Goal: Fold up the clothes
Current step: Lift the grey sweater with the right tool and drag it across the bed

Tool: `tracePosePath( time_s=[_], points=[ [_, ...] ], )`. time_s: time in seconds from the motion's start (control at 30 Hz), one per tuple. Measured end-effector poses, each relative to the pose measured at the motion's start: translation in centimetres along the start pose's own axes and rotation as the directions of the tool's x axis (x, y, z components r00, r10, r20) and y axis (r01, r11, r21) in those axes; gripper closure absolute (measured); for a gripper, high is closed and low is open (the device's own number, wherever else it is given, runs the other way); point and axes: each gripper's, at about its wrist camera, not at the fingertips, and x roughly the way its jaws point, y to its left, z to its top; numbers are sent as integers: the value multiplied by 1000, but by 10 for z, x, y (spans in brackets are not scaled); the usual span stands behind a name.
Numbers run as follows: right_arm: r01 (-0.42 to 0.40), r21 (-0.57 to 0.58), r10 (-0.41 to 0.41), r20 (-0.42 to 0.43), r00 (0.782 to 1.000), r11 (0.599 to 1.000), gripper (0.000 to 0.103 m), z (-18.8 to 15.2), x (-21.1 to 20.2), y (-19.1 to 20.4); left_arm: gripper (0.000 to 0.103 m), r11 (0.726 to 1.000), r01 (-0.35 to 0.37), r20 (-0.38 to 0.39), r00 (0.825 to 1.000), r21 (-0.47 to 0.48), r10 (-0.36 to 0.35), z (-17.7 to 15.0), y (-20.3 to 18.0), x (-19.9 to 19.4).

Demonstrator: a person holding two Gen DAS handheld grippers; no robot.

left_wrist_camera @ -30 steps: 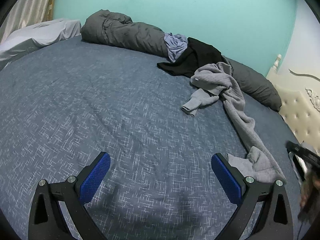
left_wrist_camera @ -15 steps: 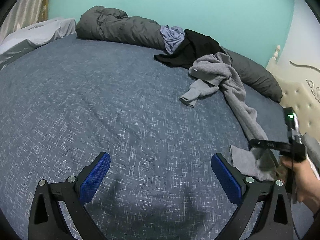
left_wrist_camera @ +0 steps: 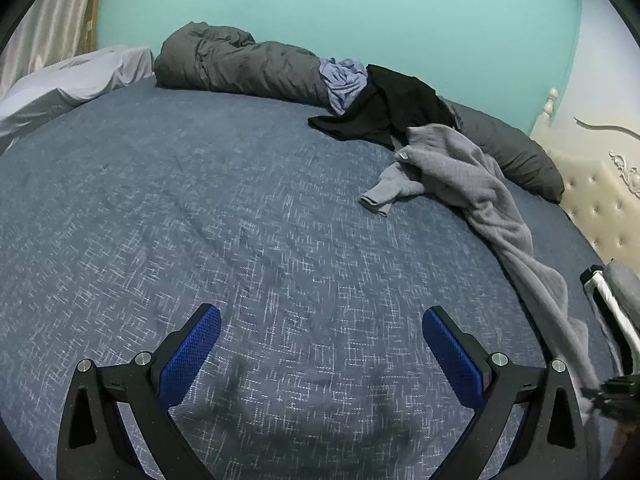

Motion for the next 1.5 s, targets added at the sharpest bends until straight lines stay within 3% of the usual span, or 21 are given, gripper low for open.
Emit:
tracePosePath(
  time_s=[0.17, 0.27, 0.37, 0.47, 0.73, 0.8, 0.9, 1.0, 1.13, 1.17, 1.23, 1.3, 1.33, 1.5],
  points=[
    [12, 115, -25, 112, 993, 993, 83, 24, -40, -27, 0, 1000, -1, 1, 1000, -8, 1, 1, 1, 1],
    [40, 120, -57, 143, 988, 992, 53, 55, -37, -27, 0, 1000, -2, -3, 1000, 2, 2, 1, -2, 4],
    [61, 130, -82, 162, 983, 990, 52, 88, -28, -27, 0, 1000, -3, -1, 1000, 12, 3, 1, -4, 5],
    [66, 140, -89, 168, 982, 988, 38, 122, -3, -25, 0, 1000, -1, -1, 1000, 21, 1, 1, -6, 8],
    [130, 133, -154, 188, 970, 983, 37, 200, 57, -27, 0, 1000, 7, -27, 1000, 2, -7, 5, -4, 22],
    [138, 142, -166, 204, 965, 980, 30, 219, 67, -35, 0, 1000, 21, -41, 999, -9, -21, 3, -3, 23],
    [172, 128, -196, 213, 957, 977, 29, 246, 83, -42, 0, 1000, 18, -50, 999, 11, -17, 1, -4, 26],
    [238, 136, -263, 216, 940, 962, 29, 265, 95, -47, 0, 1000, 13, -68, 998, 5, -13, 0, -2, 32],
    [227, 150, -254, 198, 947, 962, 29, 273, 111, -54, 0, 1000, 27, -91, 995, -12, -28, -2, 0, 35],
    [224, 141, -248, 189, 950, 964, 30, 274, 115, -54, 0, 1000, 28, -88, 996, -6, -29, -2, -1, 34],
    [217, 124, -236, 171, 957, 968, 48, 275, 125, -54, 0, 1000, 24, -78, 997, 4, -23, -1, -2, 32],
    [201, 114, -219, 170, 961, 973, 84, 271, 126, -51, 0, 1000, 19, -81, 997, -1, -19, -1, 1, 32],
    [198, 106, -215, 189, 958, 974, 90, 269, 122, -48, 0, 1000, 18, -85, 996, -7, -19, -1, 2, 33],
    [162, 58, -171, 263, 949, 985, 95, 257, 95, -28, 0, 1000, 26, -84, 996, -7, -26, -1, 3, 30]
  ],
)
